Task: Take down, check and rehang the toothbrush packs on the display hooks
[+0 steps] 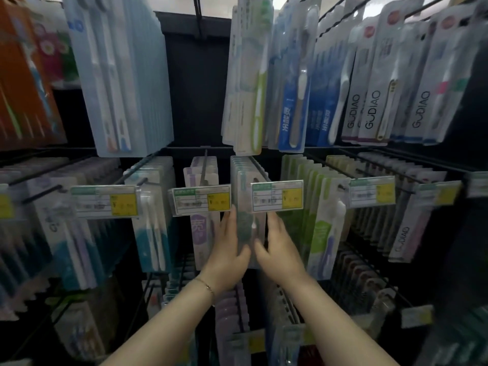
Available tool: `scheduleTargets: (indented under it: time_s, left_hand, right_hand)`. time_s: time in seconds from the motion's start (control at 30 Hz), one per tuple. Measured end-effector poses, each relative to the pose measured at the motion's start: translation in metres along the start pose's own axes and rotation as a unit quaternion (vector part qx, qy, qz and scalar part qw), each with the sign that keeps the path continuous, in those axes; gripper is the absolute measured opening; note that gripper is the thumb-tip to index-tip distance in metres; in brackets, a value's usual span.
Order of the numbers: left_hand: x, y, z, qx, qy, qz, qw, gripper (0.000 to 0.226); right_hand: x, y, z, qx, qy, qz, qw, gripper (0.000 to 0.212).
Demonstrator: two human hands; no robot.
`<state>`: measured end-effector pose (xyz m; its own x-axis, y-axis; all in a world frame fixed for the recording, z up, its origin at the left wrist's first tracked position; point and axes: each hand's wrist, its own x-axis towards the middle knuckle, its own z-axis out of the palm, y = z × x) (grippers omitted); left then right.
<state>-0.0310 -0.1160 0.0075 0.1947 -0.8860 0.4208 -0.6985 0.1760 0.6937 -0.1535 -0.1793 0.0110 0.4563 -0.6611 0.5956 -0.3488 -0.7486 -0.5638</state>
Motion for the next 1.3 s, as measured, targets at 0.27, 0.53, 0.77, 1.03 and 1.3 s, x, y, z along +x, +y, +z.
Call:
scheduleTargets:
  time_s: [0.27,0.53,0.77,1.03,1.3]
  left_hand:
    - [0.012,-0.001,0.003,-0.024,0.016,-0.039,0.999,0.087]
    - [0.017,0.007,0.008,-0.022,0.030,-0.052,0.998,0.083]
    - [0.004,0.009,0.009,0.010,0.088,-0.029,0.996,0.064]
    - [-0.017,0.016,0.005,0.334,0.034,-0.051,0.941,0.031]
    - [-0.041,0.023,0.010,0.428,-0.003,-0.004,0.904,0.026]
  right_hand:
    - [0.012,0.006,0.007,0.037,-0.036,-0.003,0.999,0.053]
    - [0.016,0.015,0.002,0.055,-0.052,-0.015,0.997,0.042]
    - [0.005,0.024,-0.011,0.026,-0.055,-0.024,0.998,0.061]
    - [-0.013,0.028,-0.034,-0.124,-0.095,-0.043,0.987,0.028]
    - [-0.049,0.024,-0.053,-0.195,-0.123,-0.011,0.973,0.032]
